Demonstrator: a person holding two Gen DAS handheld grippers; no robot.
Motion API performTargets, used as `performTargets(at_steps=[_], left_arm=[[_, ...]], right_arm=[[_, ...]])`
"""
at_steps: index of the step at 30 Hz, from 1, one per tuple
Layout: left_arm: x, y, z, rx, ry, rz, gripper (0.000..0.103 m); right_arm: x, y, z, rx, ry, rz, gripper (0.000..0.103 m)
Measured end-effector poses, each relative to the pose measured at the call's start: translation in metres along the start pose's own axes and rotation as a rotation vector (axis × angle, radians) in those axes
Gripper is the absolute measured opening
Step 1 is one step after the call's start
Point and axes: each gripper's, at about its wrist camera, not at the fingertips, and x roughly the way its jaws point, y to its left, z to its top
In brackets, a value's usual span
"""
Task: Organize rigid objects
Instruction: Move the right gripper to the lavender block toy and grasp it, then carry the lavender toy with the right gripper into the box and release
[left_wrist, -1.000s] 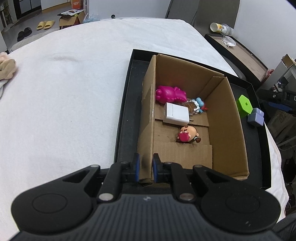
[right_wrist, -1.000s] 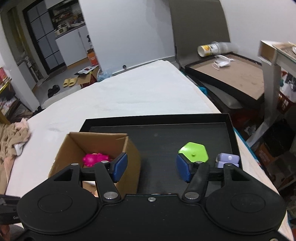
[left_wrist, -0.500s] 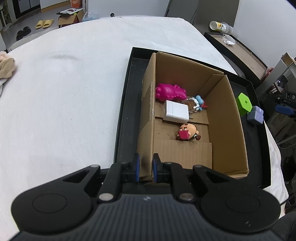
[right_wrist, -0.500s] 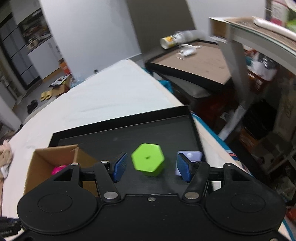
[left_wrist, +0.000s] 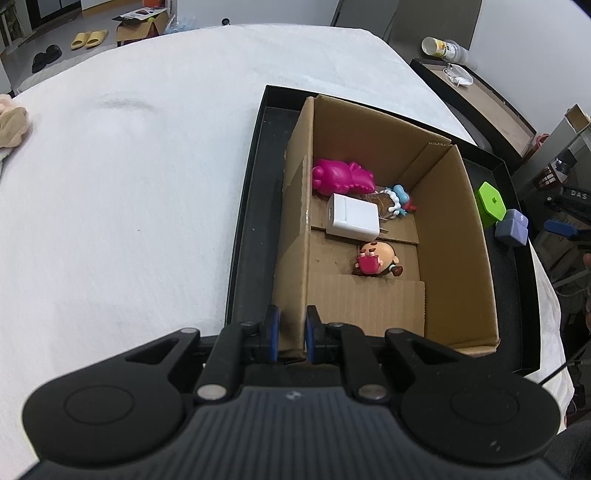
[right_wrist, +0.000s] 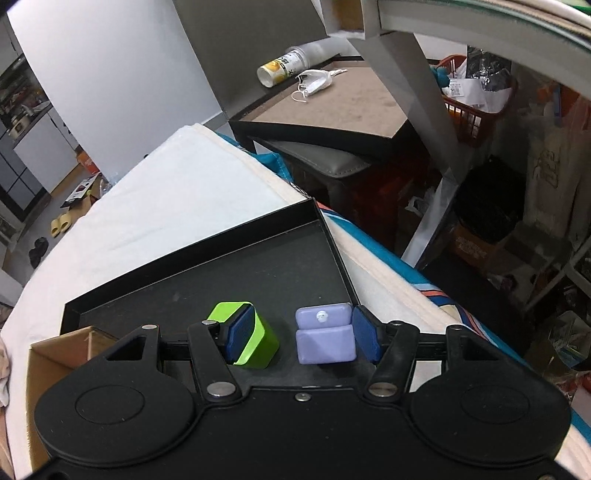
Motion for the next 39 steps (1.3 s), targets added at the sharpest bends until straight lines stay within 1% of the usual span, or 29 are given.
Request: performTargets(at_steps=[5, 10, 13, 15, 18, 22, 28, 33, 39], left_arm=[[0.003, 0.001, 0.000, -0.004, 0.006, -0.002, 0.014], [0.004, 0.001, 0.001, -0.001, 0.013, -0.002, 0.014], [0.005, 0.000, 0.002, 0.001, 0.017, 0.001, 0.014], [0.006, 0.000, 0.002, 0.002, 0.018, 0.004, 0.014], [0.007, -0.001, 0.002, 0.004, 0.019, 0.005, 0.014], [0.007, 0.000, 0.002, 0.000, 0.018, 0.004, 0.014], [0.007, -0.001, 0.002, -0.005, 0.017, 0.010, 0.014], [0.005, -0.001, 0.000, -0.012, 0.007, 0.012, 0.014], [0.000, -0.002, -0.001, -0.012, -0.002, 0.018, 0.014]], right_arm=[[0.016, 0.001, -0.002, -0.015, 0.020, -0.022, 0.058], [0.033, 0.005, -0.007, -0.043, 0.048, -0.069, 0.058], [0.040, 0.004, -0.008, -0.038, 0.057, -0.078, 0.055], [0.045, 0.007, -0.009, -0.059, 0.059, -0.095, 0.054], [0.052, 0.008, -0.012, -0.077, 0.072, -0.112, 0.046], [0.054, 0.011, -0.014, -0.100, 0.080, -0.118, 0.045], [0.046, 0.012, -0.014, -0.098, 0.088, -0.093, 0.044], [0.029, 0.013, -0.008, -0.087, 0.055, -0.065, 0.044], [0.010, 0.012, -0.002, -0.067, 0.026, -0.005, 0.044]])
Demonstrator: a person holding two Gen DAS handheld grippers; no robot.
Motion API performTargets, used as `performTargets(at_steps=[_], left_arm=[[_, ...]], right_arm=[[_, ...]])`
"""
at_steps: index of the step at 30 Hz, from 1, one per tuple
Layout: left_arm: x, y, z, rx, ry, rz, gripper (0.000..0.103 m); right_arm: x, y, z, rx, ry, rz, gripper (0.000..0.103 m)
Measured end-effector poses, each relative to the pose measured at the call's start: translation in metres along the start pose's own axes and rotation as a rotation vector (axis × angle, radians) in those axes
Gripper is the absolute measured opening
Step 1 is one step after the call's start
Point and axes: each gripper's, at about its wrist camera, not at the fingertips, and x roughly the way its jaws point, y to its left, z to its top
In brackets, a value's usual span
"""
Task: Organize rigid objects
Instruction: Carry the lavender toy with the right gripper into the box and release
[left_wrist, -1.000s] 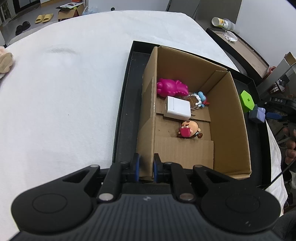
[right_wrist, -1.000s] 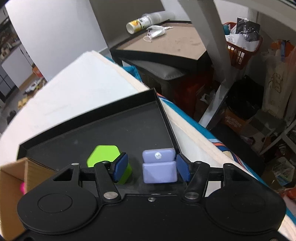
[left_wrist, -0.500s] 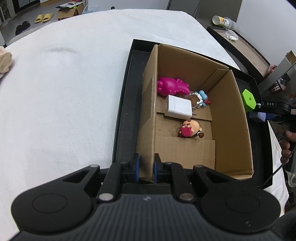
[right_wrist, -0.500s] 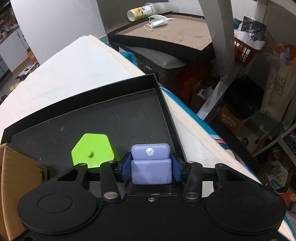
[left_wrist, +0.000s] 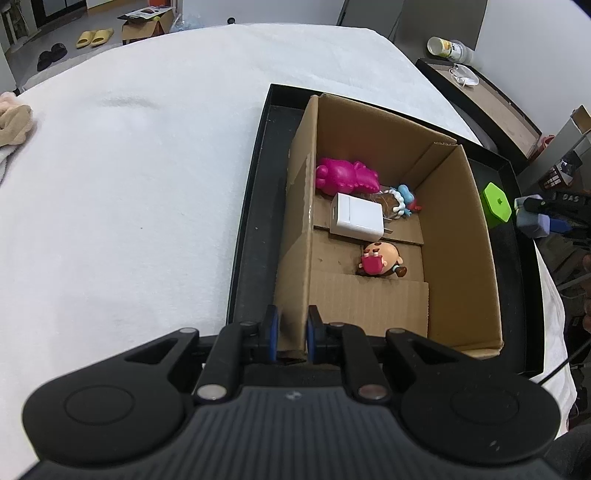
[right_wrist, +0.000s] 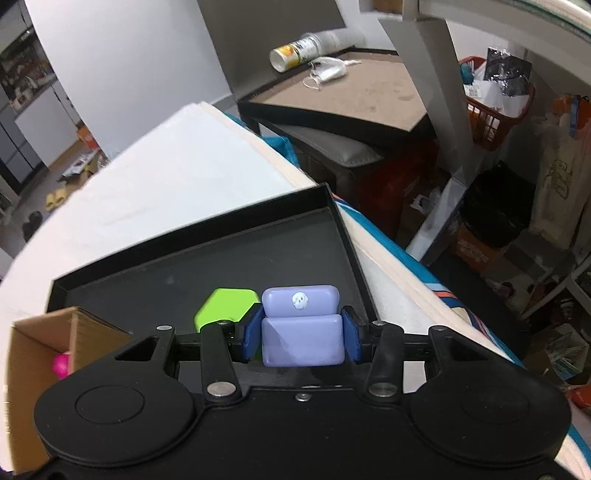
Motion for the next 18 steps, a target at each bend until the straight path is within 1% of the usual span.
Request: performTargets(at_steps=[12, 18], left_arm=[[-0.003, -0.002, -0.002, -0.008, -0.017, 0.003, 0.013], [-0.005, -0.003, -0.002, -0.003, -0.019, 0.001, 0.013]], right_arm=[[-0.038, 0.019, 0.008, -0.035, -0.062, 0.109, 0.044], [-0.058, 0.040, 0.013, -0.091, -0.103, 0.165, 0.044]])
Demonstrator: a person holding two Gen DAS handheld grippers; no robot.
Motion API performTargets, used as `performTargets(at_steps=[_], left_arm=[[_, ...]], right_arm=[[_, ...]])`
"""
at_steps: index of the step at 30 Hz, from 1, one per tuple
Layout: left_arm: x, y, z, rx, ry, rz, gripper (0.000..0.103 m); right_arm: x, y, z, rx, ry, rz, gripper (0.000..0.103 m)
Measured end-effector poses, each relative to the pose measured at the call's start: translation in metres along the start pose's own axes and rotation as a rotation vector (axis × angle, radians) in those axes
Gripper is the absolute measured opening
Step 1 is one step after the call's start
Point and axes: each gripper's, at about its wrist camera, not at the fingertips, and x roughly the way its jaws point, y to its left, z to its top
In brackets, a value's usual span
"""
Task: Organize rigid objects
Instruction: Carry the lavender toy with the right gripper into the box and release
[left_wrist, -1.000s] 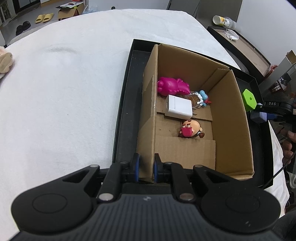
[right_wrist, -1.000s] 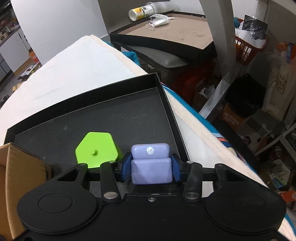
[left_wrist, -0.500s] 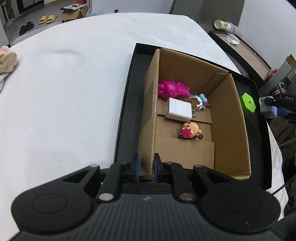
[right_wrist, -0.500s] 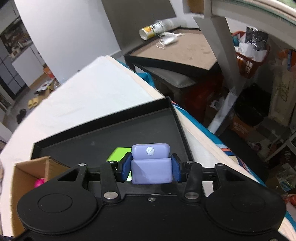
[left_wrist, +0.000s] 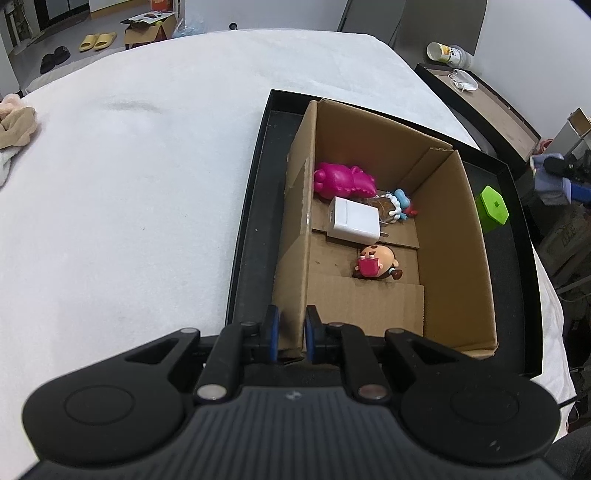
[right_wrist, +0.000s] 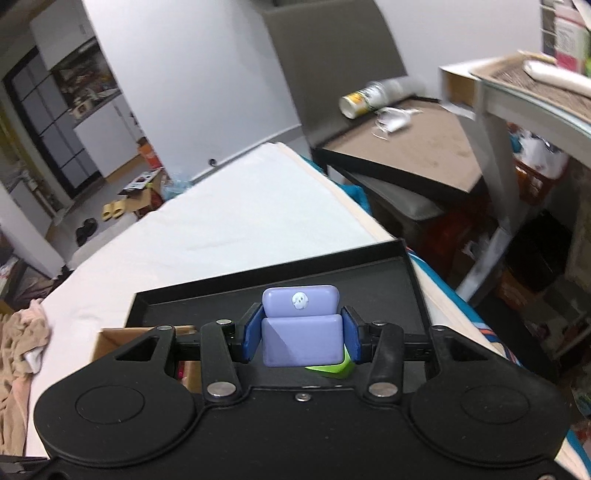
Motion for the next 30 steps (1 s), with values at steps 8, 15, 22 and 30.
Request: performTargets(at_steps=[8, 15, 22, 30], left_arm=[[-0.001, 0.000, -0.001, 0.003, 0.000, -0.004, 0.013], [-0.002, 0.002, -0.001, -0.003, -0.003, -0.009, 0.013], [-0.002, 0.003, -0.002, -0.007, -0.003, -0.013, 0.013], [-0.003, 0.003, -0.002, -0.008, -0.003, -0.017, 0.013]], right_arm=[[-0.006, 0.030, -0.002, -0.059, -0.005, 0.048, 0.044], [-0.006, 0.062, -0.011, -0.134, 0.017, 0.095, 0.044], [0.001, 0.087, -0.020, -0.189, 0.047, 0.115, 0.044], [0.012, 0.118, -0.038, -0.284, 0.099, 0.137, 0.044]])
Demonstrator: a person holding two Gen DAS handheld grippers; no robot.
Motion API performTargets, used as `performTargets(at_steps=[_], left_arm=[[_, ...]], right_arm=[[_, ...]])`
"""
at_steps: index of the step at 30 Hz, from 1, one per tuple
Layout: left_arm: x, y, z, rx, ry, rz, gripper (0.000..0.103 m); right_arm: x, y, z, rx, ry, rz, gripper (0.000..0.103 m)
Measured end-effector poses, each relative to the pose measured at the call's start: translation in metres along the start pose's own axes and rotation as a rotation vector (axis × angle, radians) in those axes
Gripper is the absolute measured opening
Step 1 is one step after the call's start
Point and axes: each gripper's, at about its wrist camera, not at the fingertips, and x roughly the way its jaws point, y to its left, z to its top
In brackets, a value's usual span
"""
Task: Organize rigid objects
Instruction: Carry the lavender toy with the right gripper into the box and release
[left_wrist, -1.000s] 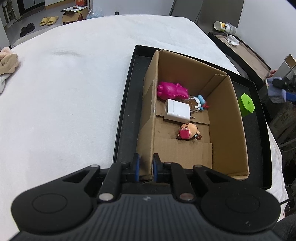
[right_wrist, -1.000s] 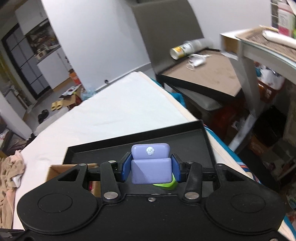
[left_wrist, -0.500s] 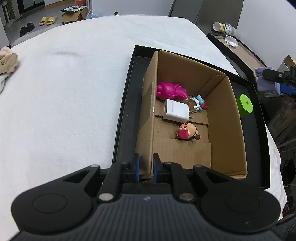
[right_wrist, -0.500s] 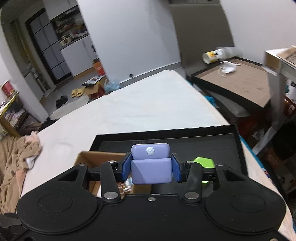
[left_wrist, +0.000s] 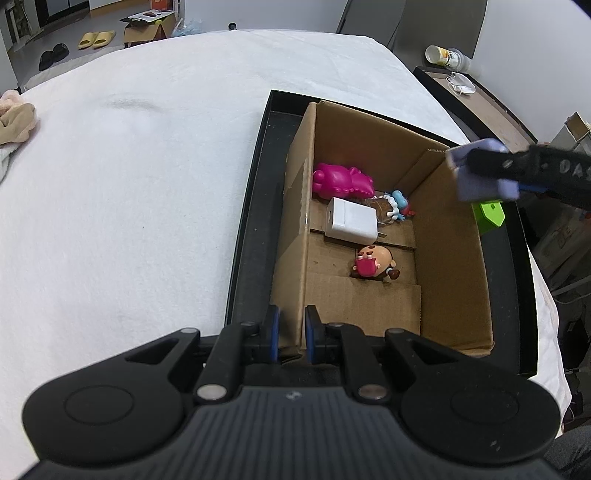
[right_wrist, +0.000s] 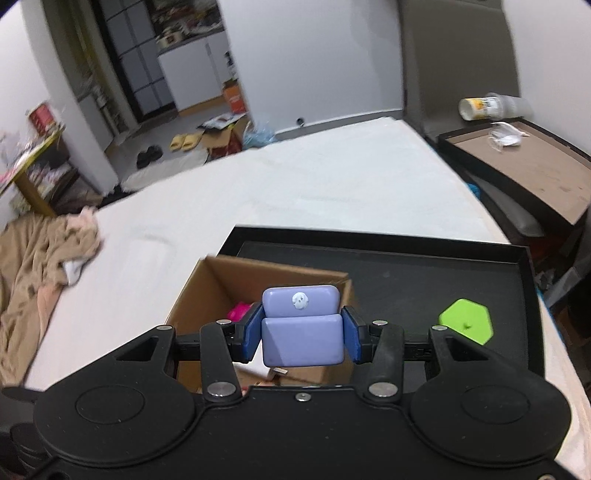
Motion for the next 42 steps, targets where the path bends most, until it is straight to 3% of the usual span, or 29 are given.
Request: performTargets(at_steps=[8, 9, 11, 13, 24, 42], left_arm=[[0.000, 0.001, 0.000, -0.002, 0.001, -0.002, 0.013], [0.000, 0.001, 0.000, -0.002, 0.001, -0.002, 0.013], [0.000, 0.000, 0.001, 0.000, 0.003, 0.000, 0.013], [0.000, 0.000, 0.001, 0.000, 0.002, -0.001, 0.013], [0.000, -0.001, 0.000, 0.004, 0.001, 0.006, 0.013], [0.000, -0.001, -0.001, 0.005, -0.001, 0.012, 0.013]], right_arm=[[0.011, 0.020, -0.009, -0.059, 0.048, 0.000, 0.046], [0.011, 0.020, -0.009, -0.061, 0.045, 0.011, 0.048], [0.008, 0.017, -0.007, -0.051, 0.038, 0.024, 0.062], [0.001, 0.012, -0.003, -0.033, 0.011, 0.018, 0.064], [-0.025, -0.053, 0.007, 0.133, -0.051, -0.035, 0.064], [-0.016, -0.103, 0.001, 0.257, -0.061, -0.126, 0.064]])
